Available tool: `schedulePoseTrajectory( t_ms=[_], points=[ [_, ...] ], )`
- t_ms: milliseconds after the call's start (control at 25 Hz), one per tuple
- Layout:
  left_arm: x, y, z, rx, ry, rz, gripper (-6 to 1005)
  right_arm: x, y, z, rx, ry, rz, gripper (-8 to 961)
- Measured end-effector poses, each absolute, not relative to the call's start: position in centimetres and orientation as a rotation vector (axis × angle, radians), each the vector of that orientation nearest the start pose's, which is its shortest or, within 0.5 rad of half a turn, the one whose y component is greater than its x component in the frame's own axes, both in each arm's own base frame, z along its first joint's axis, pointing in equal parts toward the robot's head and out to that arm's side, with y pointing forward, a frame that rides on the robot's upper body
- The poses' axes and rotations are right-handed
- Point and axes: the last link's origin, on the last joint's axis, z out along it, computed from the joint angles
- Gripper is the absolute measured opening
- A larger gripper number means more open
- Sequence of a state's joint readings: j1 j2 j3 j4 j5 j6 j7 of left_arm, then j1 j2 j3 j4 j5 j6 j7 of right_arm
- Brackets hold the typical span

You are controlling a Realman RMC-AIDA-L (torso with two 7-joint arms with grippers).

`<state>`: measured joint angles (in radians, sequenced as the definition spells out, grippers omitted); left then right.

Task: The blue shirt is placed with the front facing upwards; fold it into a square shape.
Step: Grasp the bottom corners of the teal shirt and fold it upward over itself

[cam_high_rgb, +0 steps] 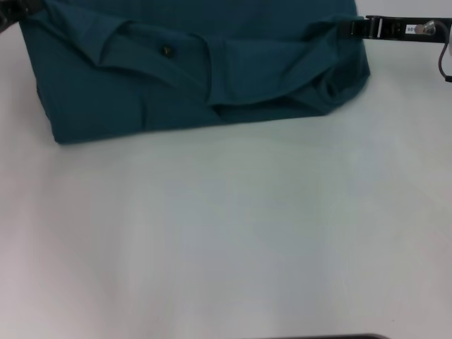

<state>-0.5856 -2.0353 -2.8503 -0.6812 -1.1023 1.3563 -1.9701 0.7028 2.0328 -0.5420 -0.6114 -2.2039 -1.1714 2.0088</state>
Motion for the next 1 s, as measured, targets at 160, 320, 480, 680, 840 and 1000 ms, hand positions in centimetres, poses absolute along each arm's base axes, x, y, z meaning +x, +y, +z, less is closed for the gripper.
schedulePoseTrajectory(
  t_ms=[160,320,480,680,840,1000],
  points=[
    [-29.3,38.6,8.2,-1.997,-1.325,-0.998,37,27.2,41.5,2.9,-2.192,1.32,0.588,25],
    [-28.6,39.7,8.0,-2.004,-1.293,-0.967,36,27.1,41.7,3.1,-2.176,1.308,0.606,25],
    [-27.9,40.6,7.1,-2.006,-1.264,-0.929,36,26.8,42.2,3.0,-2.16,1.293,0.611,26],
    [-27.5,41.4,6.7,-1.987,-1.234,-0.91,36,26.4,42.8,2.9,-2.128,1.266,0.634,26],
    [-27.2,41.9,6.5,-1.968,-1.221,-0.901,36,26.0,43.1,2.8,-2.12,1.239,0.656,26],
    [-27.0,42.3,6.5,-1.944,-1.203,-0.914,37,25.8,43.3,2.8,-2.101,1.211,0.675,26]
  ],
)
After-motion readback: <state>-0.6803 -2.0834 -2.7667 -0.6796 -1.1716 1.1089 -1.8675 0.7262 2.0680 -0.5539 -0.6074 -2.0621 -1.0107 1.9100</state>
